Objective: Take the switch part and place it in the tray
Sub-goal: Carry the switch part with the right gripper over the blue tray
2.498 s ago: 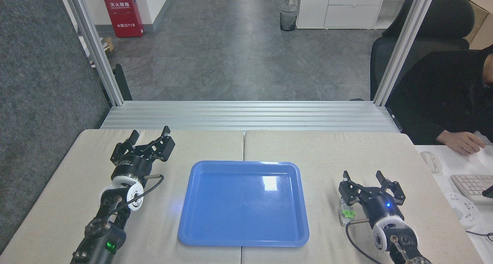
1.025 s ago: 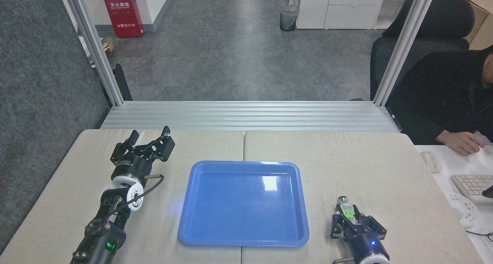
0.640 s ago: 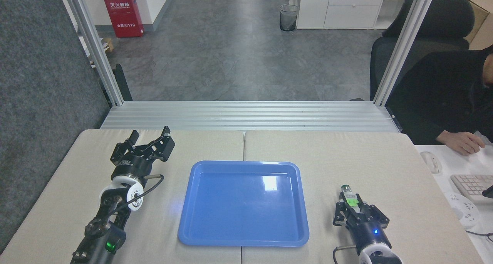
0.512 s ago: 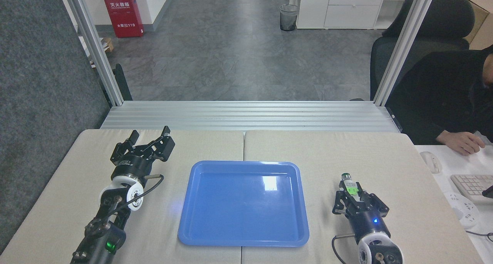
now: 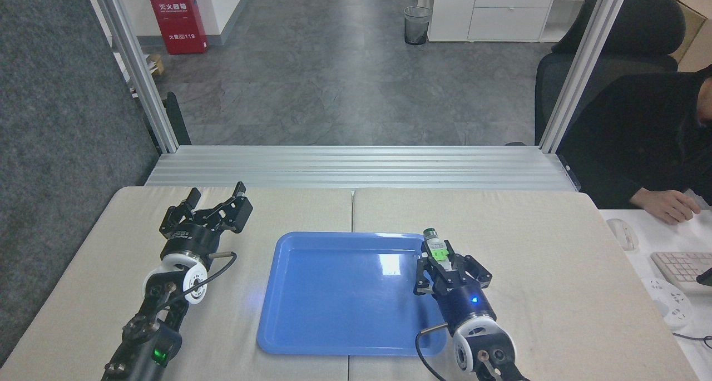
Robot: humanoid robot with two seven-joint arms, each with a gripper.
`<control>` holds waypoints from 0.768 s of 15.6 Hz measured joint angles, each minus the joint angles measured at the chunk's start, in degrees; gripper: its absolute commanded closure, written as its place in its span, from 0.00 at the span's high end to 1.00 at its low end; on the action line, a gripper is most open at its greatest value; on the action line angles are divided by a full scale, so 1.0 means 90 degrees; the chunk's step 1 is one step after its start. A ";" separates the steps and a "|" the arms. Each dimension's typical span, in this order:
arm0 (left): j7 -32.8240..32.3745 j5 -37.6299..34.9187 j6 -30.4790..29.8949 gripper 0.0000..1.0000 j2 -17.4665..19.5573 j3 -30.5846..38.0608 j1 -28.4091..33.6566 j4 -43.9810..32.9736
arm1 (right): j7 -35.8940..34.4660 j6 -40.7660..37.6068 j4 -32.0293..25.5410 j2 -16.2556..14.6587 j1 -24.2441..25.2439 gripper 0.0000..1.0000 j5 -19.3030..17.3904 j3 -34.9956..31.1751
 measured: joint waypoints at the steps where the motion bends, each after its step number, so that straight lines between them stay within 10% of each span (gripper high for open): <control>1: 0.0000 0.0000 0.0000 1.00 0.0000 0.0000 0.0000 0.0000 | 0.0107 -0.0022 0.0032 0.0099 -0.0020 0.16 0.0072 0.0172; 8: 0.0000 0.0000 0.0000 1.00 0.0000 -0.0001 0.0000 0.0000 | 0.0695 -0.0094 0.0484 0.0616 -0.0069 0.14 0.0471 0.1087; 9: 0.0000 0.0000 0.0000 1.00 0.0000 0.0000 0.0000 0.0000 | 0.0734 -0.0094 0.0552 0.0667 -0.0069 0.29 0.0531 0.1164; 10: 0.0000 0.0000 0.0000 1.00 0.0000 -0.0001 0.0000 0.0000 | 0.0757 -0.0082 0.0613 0.0718 -0.0070 0.99 0.0580 0.1233; 12: 0.0000 0.0000 0.0000 1.00 0.0000 0.0000 0.0000 0.0000 | 0.0770 -0.0034 0.0714 0.0806 -0.0090 1.00 0.0646 0.1302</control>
